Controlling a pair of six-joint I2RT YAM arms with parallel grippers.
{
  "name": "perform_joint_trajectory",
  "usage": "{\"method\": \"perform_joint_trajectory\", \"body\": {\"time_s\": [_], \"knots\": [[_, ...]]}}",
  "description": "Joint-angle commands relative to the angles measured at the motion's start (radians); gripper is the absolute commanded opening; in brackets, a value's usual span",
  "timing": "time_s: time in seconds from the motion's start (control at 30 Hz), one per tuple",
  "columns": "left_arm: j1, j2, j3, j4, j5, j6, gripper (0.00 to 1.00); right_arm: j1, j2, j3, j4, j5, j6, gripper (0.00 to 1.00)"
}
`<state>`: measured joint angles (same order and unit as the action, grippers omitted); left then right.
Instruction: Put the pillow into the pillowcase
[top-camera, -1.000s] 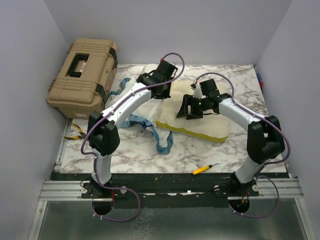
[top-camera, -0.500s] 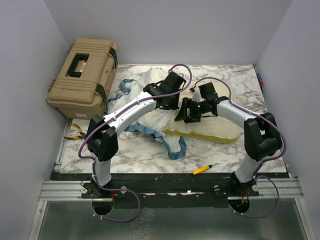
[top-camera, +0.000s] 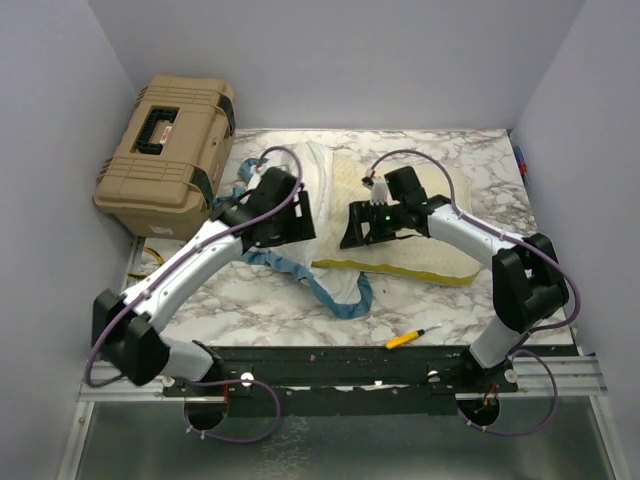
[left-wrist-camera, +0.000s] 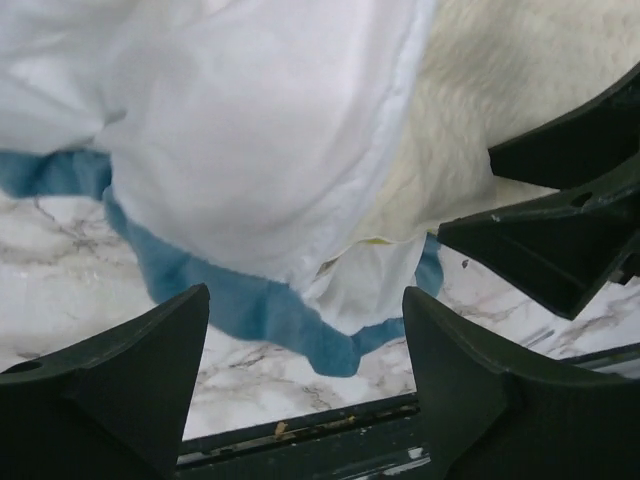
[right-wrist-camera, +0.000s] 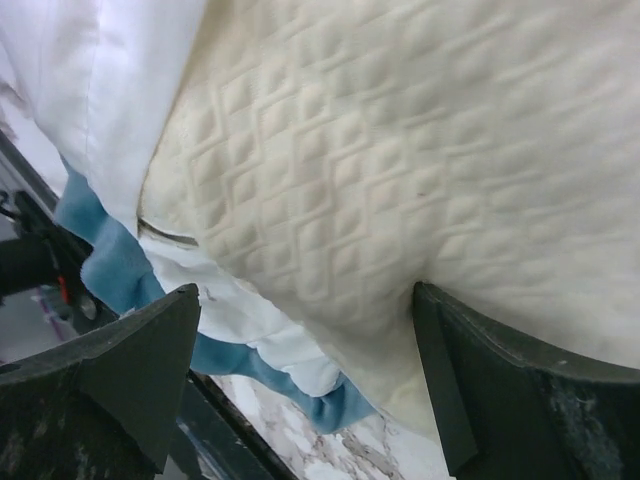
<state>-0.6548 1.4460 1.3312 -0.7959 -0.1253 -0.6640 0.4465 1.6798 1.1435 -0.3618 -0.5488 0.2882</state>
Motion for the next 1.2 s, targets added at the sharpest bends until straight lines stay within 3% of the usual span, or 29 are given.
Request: {"method": "perform_joint_trajectory", "body": {"time_s": [0.0,0.1,0.27,0.33,0.43,0.47,0.57,0.63,0.67,0.83,1.07,1.17], "knots": [[0.062,-0.219,-0.288,0.14,0.224,-0.24,0.8,0.119,-0.012,0.032,-0.042,0.156,-0.118,0.92],[0.066,-0.35,-0.501,0.296,0.324,-0.382,0.81,0.165,0.012,0.043,-0.058,0.242,-0.13,0.92],[0.066,-0.422,-0.81,0.752,0.453,-0.574,0.81,0.18,0.078,0.071,-0.07,0.318,-0.111,0.86],[0.066,-0.378,-0.839,0.792,0.425,-0.584,0.78,0.184,0.113,0.095,-0.072,0.306,-0.11,0.81],[0.061,-0.307,-0.853,0.792,0.354,-0.576,0.72,0.185,0.164,0.144,-0.075,0.257,-0.099,0.65],[0.061,-0.287,-0.855,0.826,0.335,-0.575,0.65,0.185,0.176,0.152,-0.067,0.236,-0.089,0.6],[0.051,-0.24,-0.823,0.923,0.325,-0.572,0.28,0.186,0.201,0.173,-0.031,0.14,-0.044,0.38],[0.027,-0.203,-0.759,0.937,0.336,-0.549,0.1,0.185,0.209,0.185,0.002,0.069,0.005,0.26],[0.009,-0.182,-0.723,0.937,0.349,-0.528,0.0,0.185,0.211,0.193,0.02,0.017,0.031,0.24],[-0.131,-0.098,-0.58,0.92,0.42,-0.48,0.0,0.184,0.195,0.185,0.226,-0.13,0.245,0.17],[-0.311,-0.092,-0.455,0.785,0.429,-0.413,0.0,0.178,0.168,0.147,0.485,-0.137,0.495,0.01],[-0.346,-0.087,-0.436,0.692,0.434,-0.369,0.0,0.178,0.166,0.149,0.529,-0.119,0.557,0.0]]}}
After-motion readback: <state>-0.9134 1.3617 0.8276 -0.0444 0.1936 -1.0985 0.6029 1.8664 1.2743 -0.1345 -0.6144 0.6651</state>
